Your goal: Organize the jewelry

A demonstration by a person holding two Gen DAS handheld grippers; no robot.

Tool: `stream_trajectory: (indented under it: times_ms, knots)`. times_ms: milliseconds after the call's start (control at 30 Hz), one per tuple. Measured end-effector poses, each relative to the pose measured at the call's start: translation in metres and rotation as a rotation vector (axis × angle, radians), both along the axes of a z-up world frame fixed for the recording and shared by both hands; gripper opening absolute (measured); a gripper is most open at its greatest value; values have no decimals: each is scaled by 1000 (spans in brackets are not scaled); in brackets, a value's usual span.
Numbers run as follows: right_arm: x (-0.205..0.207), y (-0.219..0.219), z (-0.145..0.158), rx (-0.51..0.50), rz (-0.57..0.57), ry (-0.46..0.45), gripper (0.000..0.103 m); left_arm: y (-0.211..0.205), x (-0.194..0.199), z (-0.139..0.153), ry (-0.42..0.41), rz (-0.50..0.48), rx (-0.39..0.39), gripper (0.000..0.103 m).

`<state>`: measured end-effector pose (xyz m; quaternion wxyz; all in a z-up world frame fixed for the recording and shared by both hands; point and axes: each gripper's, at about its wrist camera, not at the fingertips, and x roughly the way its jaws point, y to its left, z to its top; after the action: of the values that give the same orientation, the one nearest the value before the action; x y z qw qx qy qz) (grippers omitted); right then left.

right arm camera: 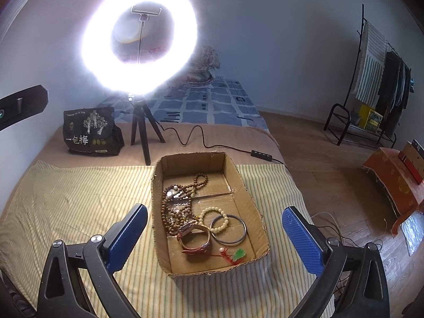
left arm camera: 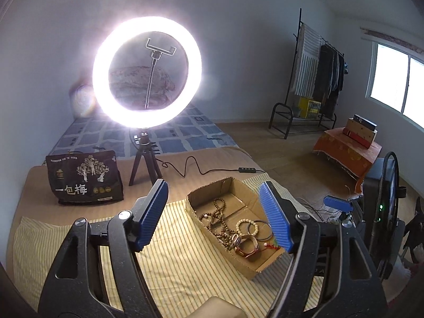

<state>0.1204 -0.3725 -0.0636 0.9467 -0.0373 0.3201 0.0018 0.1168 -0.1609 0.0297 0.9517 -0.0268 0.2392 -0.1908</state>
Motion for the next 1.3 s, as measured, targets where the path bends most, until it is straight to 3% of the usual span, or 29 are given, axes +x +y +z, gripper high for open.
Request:
stream_trajectory:
  times_ms: [500,800,1300]
  knots:
    - [-34,3,19,1,-80,-84,103,15,-37,-8,9,-20,67,80]
    - [-36,3,25,17,-83,-114,103,11,-49,-9,-32,-20,135,101]
    - [-36,4,24,31,-94,-132,103,15,-47,-13,-21,11,145,102]
